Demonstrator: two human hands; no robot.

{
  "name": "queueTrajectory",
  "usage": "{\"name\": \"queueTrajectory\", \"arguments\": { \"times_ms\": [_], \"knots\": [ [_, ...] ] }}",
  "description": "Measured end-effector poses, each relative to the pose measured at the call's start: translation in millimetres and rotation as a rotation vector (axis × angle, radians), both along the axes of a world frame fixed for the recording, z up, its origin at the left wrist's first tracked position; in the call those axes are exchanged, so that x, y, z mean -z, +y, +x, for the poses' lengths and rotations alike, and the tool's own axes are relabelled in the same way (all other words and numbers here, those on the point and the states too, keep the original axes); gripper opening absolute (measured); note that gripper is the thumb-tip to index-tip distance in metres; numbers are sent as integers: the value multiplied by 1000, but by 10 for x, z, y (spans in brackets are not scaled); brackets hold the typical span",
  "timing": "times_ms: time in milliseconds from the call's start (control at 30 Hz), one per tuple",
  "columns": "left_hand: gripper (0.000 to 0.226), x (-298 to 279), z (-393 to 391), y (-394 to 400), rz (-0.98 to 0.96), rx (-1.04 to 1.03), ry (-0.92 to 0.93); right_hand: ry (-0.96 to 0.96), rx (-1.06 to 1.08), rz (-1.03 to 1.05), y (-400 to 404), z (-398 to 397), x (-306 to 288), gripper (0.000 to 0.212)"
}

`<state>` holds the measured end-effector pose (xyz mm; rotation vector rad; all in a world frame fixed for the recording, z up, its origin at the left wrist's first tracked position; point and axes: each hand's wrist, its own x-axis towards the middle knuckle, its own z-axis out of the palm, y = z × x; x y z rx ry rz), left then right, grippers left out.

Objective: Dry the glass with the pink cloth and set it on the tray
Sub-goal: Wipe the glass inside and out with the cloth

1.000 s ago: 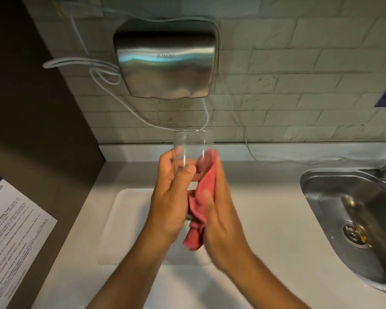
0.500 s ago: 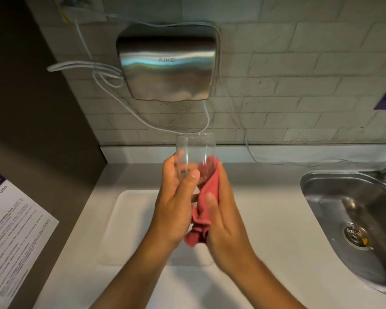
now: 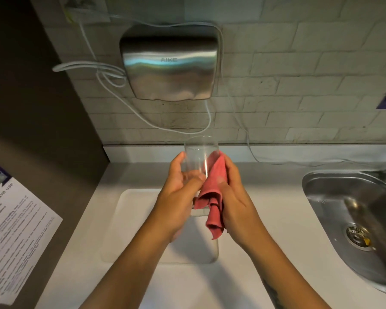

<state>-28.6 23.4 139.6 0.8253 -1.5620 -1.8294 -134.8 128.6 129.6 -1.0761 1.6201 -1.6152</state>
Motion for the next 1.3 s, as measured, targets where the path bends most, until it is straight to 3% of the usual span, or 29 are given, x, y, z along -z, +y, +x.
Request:
{"name": "queueTrajectory", "arguments": {
  "times_ms": [200,333,533,867,1100,1300],
  "knots": [
    [62,-157,-94,-139,130,-75,45,215,-174,-5,149,101,91,90],
    [72,-224,-183,-63,113,-65,-1,280,-8,-42,61,109,111,82],
    [72,-268,-246,-96,119,-61,16,378,77,-12,58,-109,67,73],
    [68,-235,-253,-54,138,-63,51,265,117,-39,76,-128,52,62],
    [73,-271,-221,-66,129,-89,60,254,91,-60,38,-128,13,64],
    [76,-280,-174,-84,147,-48,117,338,87,-35,45,-204,67,83]
  ]
}}
